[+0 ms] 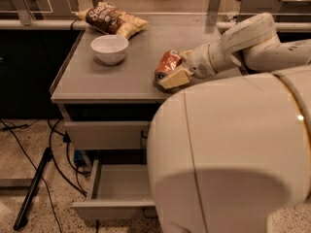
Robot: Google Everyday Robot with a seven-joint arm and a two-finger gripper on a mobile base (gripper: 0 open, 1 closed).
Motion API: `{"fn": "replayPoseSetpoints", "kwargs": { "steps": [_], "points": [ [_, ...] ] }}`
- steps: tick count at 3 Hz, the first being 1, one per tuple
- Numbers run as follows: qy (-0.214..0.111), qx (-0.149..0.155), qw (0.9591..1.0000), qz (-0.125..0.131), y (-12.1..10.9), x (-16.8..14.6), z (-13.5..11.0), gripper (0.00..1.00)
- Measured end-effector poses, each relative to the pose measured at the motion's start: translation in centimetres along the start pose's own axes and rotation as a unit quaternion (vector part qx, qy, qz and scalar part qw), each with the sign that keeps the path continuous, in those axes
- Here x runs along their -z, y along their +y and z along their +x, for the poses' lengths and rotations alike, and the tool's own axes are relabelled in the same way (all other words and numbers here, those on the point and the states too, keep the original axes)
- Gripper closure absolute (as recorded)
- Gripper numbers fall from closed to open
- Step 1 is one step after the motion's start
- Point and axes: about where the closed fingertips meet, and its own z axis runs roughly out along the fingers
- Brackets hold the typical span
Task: Pick coke can from middle drawer and place on counter
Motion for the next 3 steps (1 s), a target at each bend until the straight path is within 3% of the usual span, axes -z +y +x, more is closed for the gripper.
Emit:
{"fn": "replayPoseSetpoints", "kwargs": {
  "steps": [1, 2, 3],
  "points": [
    [-0.018, 0.002, 0.9997, -0.015, 0.02, -0.22, -0.22, 1.0],
    [-0.064, -0.007, 0.9972, -0.038, -0.2, -0.21, -0.52, 1.0],
    [-0.112, -0.034, 0.9919, -0.049, -0.8, 0.5, -0.45, 1.0]
  ]
}}
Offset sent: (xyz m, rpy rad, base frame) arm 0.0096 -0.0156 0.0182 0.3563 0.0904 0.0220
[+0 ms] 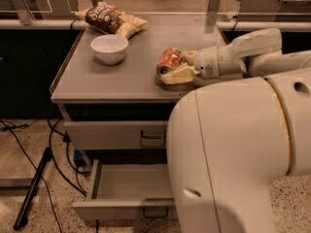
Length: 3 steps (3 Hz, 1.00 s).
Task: Pick coke can from middle drawer and place on counter
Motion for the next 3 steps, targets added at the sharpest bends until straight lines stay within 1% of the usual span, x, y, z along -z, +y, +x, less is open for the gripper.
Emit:
{"fn": "replayPoseSetpoints", "kwargs": {
  "steps": [1, 2, 3],
  "points": [
    [-0.022, -0.003, 0.9997, -0.012, -0.1, -0.3, -0.5, 1.0],
    [-0.021, 0.016, 0.9993, -0.025, 0.4, -1.7, -1.7, 1.0],
    [-0.014, 0.057, 0.997, -0.051, 1.8, -4.3, -3.5, 1.0]
  ]
}}
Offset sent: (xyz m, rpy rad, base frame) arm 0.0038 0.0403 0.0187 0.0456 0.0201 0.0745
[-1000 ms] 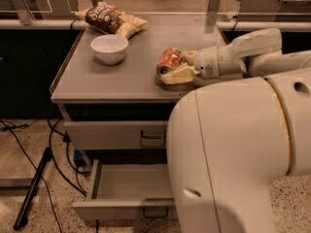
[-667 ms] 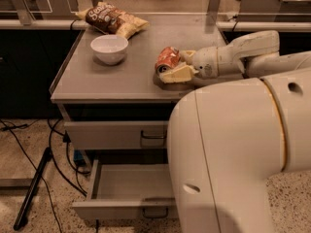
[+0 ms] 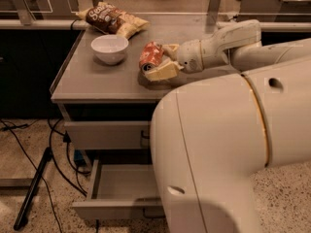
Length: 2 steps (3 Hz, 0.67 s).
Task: Pick coke can from middle drawer and place on counter
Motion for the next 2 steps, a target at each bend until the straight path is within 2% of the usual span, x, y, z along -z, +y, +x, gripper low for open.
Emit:
{"fn": "replayPoseSetpoints", "kwargs": {
  "steps": [1, 2],
  "points": [
    [0.0, 0.0, 1.0, 0.0, 0.0, 0.0, 0.0, 0.97],
    [0.0, 0.0, 1.0, 0.0, 0.0, 0.0, 0.0, 0.73]
  ]
}}
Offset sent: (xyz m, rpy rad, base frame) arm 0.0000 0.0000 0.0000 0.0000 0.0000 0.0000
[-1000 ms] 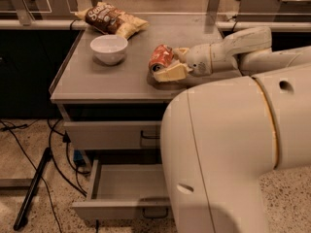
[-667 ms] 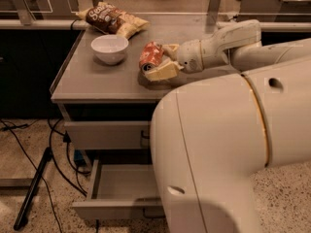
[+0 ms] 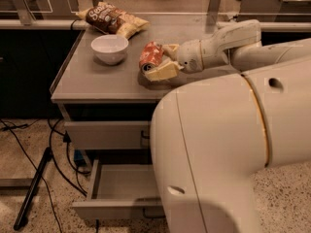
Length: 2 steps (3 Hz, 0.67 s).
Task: Pick coke can from middle drawer and place on counter
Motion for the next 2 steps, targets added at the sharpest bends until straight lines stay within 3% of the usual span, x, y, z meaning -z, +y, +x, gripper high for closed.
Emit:
{"fn": "replayPoseSetpoints", "kwargs": {
  "steps": [2],
  "points": [
    [0.0, 0.0, 1.0, 0.0, 0.0, 0.0, 0.0, 0.26]
  ]
}}
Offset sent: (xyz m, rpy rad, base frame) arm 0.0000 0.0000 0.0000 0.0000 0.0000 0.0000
